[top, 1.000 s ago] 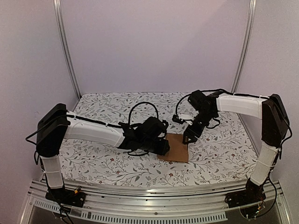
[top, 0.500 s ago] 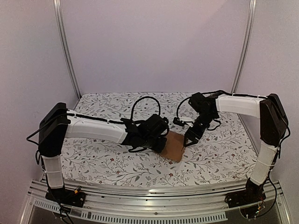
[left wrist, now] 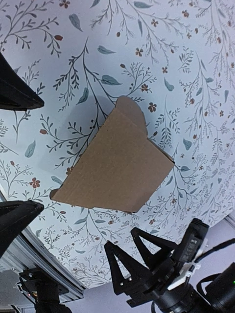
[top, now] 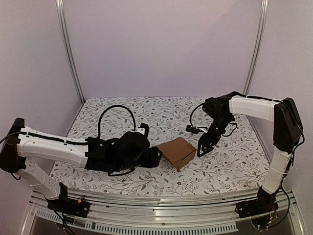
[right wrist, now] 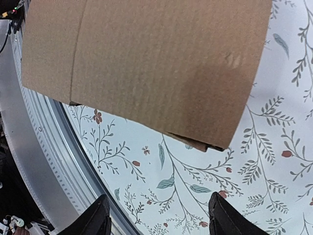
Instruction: Fold the paper box
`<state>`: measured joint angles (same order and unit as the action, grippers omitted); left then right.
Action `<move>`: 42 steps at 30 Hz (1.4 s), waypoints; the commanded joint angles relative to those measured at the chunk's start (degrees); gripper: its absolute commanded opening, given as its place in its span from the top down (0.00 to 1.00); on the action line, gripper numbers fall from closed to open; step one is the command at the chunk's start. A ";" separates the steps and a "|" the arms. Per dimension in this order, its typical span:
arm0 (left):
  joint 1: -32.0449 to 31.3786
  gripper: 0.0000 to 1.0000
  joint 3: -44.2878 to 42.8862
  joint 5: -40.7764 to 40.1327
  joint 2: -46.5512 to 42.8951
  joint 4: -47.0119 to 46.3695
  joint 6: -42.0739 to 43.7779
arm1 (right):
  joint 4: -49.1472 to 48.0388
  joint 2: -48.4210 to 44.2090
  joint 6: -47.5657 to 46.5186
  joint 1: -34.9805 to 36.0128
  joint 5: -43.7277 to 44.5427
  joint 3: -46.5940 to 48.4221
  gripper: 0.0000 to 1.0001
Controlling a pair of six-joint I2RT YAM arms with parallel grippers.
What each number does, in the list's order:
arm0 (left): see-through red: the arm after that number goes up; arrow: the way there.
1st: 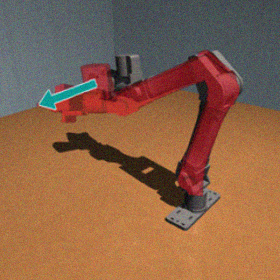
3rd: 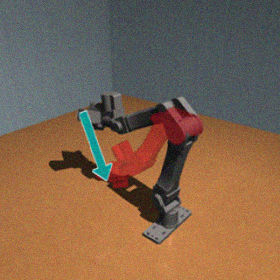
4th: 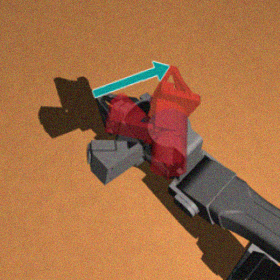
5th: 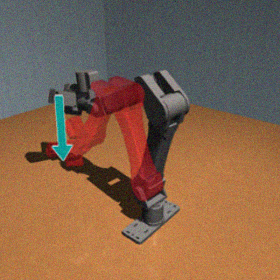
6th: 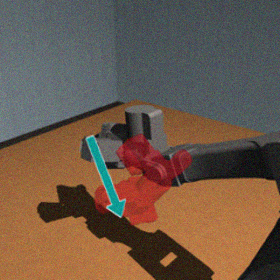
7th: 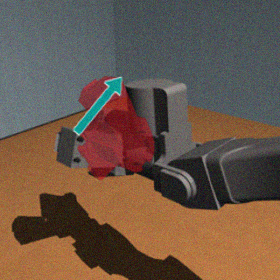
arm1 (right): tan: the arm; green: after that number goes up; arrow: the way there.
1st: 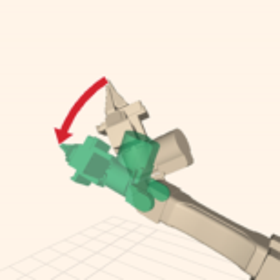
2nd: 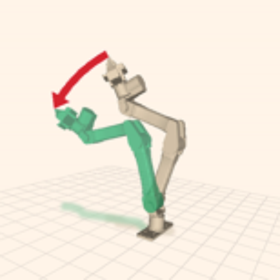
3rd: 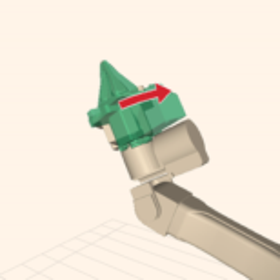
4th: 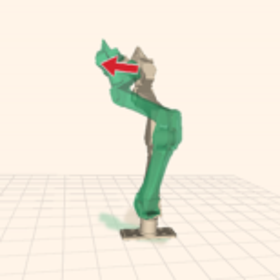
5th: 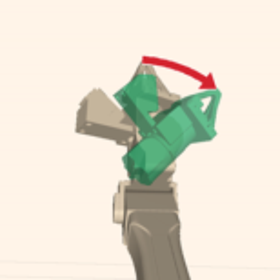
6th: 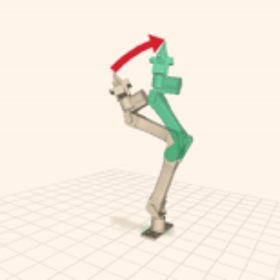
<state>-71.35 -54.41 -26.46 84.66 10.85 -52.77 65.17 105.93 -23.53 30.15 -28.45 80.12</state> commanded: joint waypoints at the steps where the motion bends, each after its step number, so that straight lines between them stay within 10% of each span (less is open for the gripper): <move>1: -0.24 0.37 -0.17 0.67 3.36 -6.20 -6.72 | -0.92 -1.64 0.43 -1.46 2.69 4.80 0.33; 19: 4.55 0.38 1.15 5.75 9.90 -16.19 -11.38 | -7.57 12.39 6.14 0.22 -0.25 12.83 0.44; 31: 3.28 0.40 5.60 2.98 1.67 -0.21 3.24 | -8.40 15.82 6.30 -0.49 -3.01 11.86 0.61; 42: 3.06 0.41 12.58 -2.69 -1.59 -5.86 11.13 | -5.15 22.50 6.25 -5.92 -11.92 14.11 0.72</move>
<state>-67.99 -43.88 -26.50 84.64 7.20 -46.68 58.89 123.59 -16.84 26.46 -39.55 93.69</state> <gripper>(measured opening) 0.589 0.289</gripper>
